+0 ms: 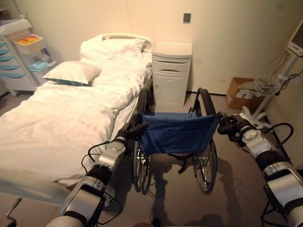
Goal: Push the wheelchair next to the bed
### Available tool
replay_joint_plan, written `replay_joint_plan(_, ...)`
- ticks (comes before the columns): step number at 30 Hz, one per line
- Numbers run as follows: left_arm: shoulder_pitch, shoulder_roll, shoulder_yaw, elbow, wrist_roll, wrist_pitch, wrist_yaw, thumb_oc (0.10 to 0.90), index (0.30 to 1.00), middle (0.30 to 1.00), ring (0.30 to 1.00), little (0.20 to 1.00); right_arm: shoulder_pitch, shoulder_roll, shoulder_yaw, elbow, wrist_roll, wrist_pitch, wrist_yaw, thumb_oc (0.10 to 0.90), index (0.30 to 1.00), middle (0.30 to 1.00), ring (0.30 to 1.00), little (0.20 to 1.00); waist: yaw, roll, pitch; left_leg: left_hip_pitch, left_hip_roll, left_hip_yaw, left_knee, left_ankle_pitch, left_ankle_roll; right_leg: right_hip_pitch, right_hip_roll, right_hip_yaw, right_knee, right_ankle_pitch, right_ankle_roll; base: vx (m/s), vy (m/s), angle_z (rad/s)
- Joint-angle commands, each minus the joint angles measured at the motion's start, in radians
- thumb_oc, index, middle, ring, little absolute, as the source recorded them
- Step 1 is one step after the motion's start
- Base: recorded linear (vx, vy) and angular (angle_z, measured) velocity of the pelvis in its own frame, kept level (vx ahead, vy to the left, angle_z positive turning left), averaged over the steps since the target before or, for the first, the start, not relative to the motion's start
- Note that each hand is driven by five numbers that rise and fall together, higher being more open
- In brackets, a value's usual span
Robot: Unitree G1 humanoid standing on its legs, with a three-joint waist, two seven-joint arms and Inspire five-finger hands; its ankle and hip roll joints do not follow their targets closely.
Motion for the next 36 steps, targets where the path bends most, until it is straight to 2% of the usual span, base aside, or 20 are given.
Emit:
replay_joint_plan(1,0.006,-0.086,-0.137,0.112,0.046,-0.008,-0.025,0.400,0.300,0.300,0.300,0.300,0.001,0.058,0.181,-0.027,-0.083,-0.176,0.095,0.400,0.300,0.300,0.300,0.300,-0.051,-0.001,0.029,0.008,-0.027,-0.051,-0.054,0.041,-0.068,-0.048,-0.011,-0.019,-0.189,0.410,-0.030,0.22,-0.106,0.40)
replay_joint_plan(4,-0.018,-0.088,-0.140,0.115,0.047,0.004,-0.023,0.400,0.300,0.300,0.300,0.300,-0.024,0.079,0.182,0.008,-0.062,-0.165,0.097,0.400,0.300,0.300,0.300,0.300,-0.060,-0.013,0.044,0.039,-0.026,-0.070,-0.054,0.007,-0.072,-0.074,-0.050,-0.014,-0.323,0.457,-0.022,0.19,-0.191,0.50)
replay_joint_plan(5,-0.027,-0.086,-0.140,0.112,0.052,0.008,-0.022,0.400,0.300,0.300,0.300,0.300,-0.030,0.084,0.186,0.006,-0.048,-0.149,0.095,0.400,0.300,0.300,0.300,0.300,-0.069,-0.020,0.052,0.053,-0.027,-0.088,-0.054,-0.015,-0.071,-0.097,-0.052,0.006,-0.398,0.475,-0.017,0.16,-0.226,0.41)
replay_joint_plan(6,-0.033,-0.082,-0.140,0.108,0.054,0.010,-0.022,0.400,0.300,0.300,0.300,0.300,-0.030,0.084,0.187,-0.005,-0.042,-0.135,0.095,0.400,0.300,0.300,0.300,0.300,-0.075,-0.018,0.058,0.060,-0.023,-0.099,-0.054,-0.023,-0.071,-0.111,-0.043,0.021,-0.409,0.470,-0.017,0.16,-0.296,0.27)
replay_joint_plan(7,-0.037,-0.073,-0.145,0.098,0.052,0.016,-0.012,0.400,0.300,0.300,0.300,0.300,-0.026,0.089,0.181,-0.023,-0.033,-0.114,0.095,0.400,0.300,0.300,0.300,0.300,-0.065,-0.023,0.060,0.051,-0.011,-0.093,-0.054,-0.022,-0.078,-0.077,-0.039,0.007,-0.411,0.436,-0.020,0.11,-0.240,0.42)
replay_joint_plan(9,-0.039,-0.069,-0.145,0.096,0.053,0.019,-0.014,0.400,0.300,0.300,0.300,0.300,-0.025,0.094,0.183,-0.033,-0.025,-0.096,0.096,0.400,0.300,0.300,0.300,0.300,-0.061,-0.027,0.060,0.047,-0.002,-0.091,-0.054,-0.015,-0.086,-0.047,-0.034,0.000,-0.433,0.425,-0.020,0.10,-0.172,0.47)
replay_joint_plan(10,-0.045,-0.069,-0.143,0.094,0.065,0.026,-0.022,0.400,0.300,0.300,0.300,0.300,-0.034,0.097,0.187,-0.031,-0.009,-0.070,0.089,0.400,0.300,0.300,0.300,0.300,-0.058,-0.031,0.055,0.047,0.008,-0.081,-0.054,-0.002,-0.095,0.002,-0.026,-0.013,-0.490,0.402,-0.024,0.11,-0.100,0.21)
replay_joint_plan(13,-0.054,-0.068,-0.142,0.111,0.069,0.025,-0.024,0.400,0.300,0.300,0.300,0.300,-0.040,0.095,0.185,-0.023,0.000,-0.073,0.097,0.400,0.300,0.300,0.300,0.300,-0.057,-0.035,0.040,0.044,0.015,-0.071,-0.054,0.003,-0.107,0.066,-0.012,-0.022,-0.560,0.368,-0.030,0.10,-0.064,0.13)
replay_joint_plan(21,-0.051,-0.076,-0.128,0.116,0.045,0.041,0.001,0.400,0.300,0.300,0.300,0.300,-0.010,0.077,0.187,-0.056,-0.049,-0.142,0.079,0.400,0.300,0.300,0.300,0.300,-0.060,-0.035,0.006,0.040,0.007,-0.065,-0.054,-0.006,-0.113,0.123,0.000,-0.031,-0.606,0.335,-0.044,0.06,-0.023,0.07)
replay_joint_plan(25,-0.045,-0.083,-0.131,0.111,0.043,0.046,0.006,0.400,0.300,0.300,0.300,0.300,-0.014,0.073,0.190,-0.057,-0.043,-0.132,0.073,0.400,0.300,0.300,0.300,0.300,-0.057,-0.036,0.003,0.042,0.009,-0.067,-0.054,-0.010,-0.114,0.131,0.001,-0.041,-0.605,0.326,-0.046,0.05,-0.051,0.04)
replay_joint_plan(26,-0.043,-0.088,-0.130,0.113,0.046,0.051,0.003,0.431,0.347,0.347,0.347,0.347,-0.022,0.074,0.185,-0.040,-0.036,-0.114,0.073,0.400,0.300,0.300,0.300,0.300,-0.054,-0.037,0.001,0.043,0.010,-0.071,-0.054,-0.010,-0.114,0.134,0.002,-0.044,-0.606,0.324,-0.048,0.06,-0.055,0.07)
replay_joint_plan(27,-0.041,-0.091,-0.130,0.114,0.049,0.053,0.003,0.728,0.792,0.792,0.792,0.792,-0.023,0.075,0.183,-0.038,-0.032,-0.103,0.069,0.474,0.411,0.411,0.411,0.411,-0.053,-0.038,-0.001,0.042,0.010,-0.071,-0.054,-0.010,-0.115,0.135,0.003,-0.045,-0.607,0.322,-0.049,0.05,-0.054,0.07)
replay_joint_plan(28,-0.039,-0.092,-0.130,0.113,0.049,0.057,-0.005,0.800,0.900,0.900,0.900,0.900,-0.024,0.076,0.180,-0.036,-0.027,-0.095,0.063,0.800,0.900,0.900,0.900,0.900,-0.052,-0.038,-0.002,0.042,0.011,-0.072,-0.054,-0.011,-0.115,0.136,0.003,-0.046,-0.607,0.320,-0.049,0.03,-0.033,0.04)
replay_joint_plan(34,-0.030,-0.090,-0.126,0.091,0.031,0.044,0.015,0.800,0.900,0.900,0.900,0.900,-0.016,0.082,0.167,-0.043,-0.022,-0.064,0.035,0.800,0.900,0.900,0.900,0.900,-0.053,-0.038,-0.006,0.043,0.015,-0.075,-0.054,-0.010,-0.119,0.142,0.006,-0.050,-0.607,0.312,-0.052,0.03,-0.022,0.00)
replay_joint_plan(36,-0.015,-0.081,-0.116,0.044,0.034,0.048,0.029,0.800,0.900,0.900,0.900,0.900,0.014,0.077,0.152,-0.085,-0.020,-0.026,0.007,0.800,0.900,0.900,0.900,0.900,-0.055,-0.035,-0.006,0.046,0.016,-0.076,-0.054,-0.013,-0.120,0.145,0.007,-0.049,-0.607,0.308,-0.054,0.04,-0.005,0.01)
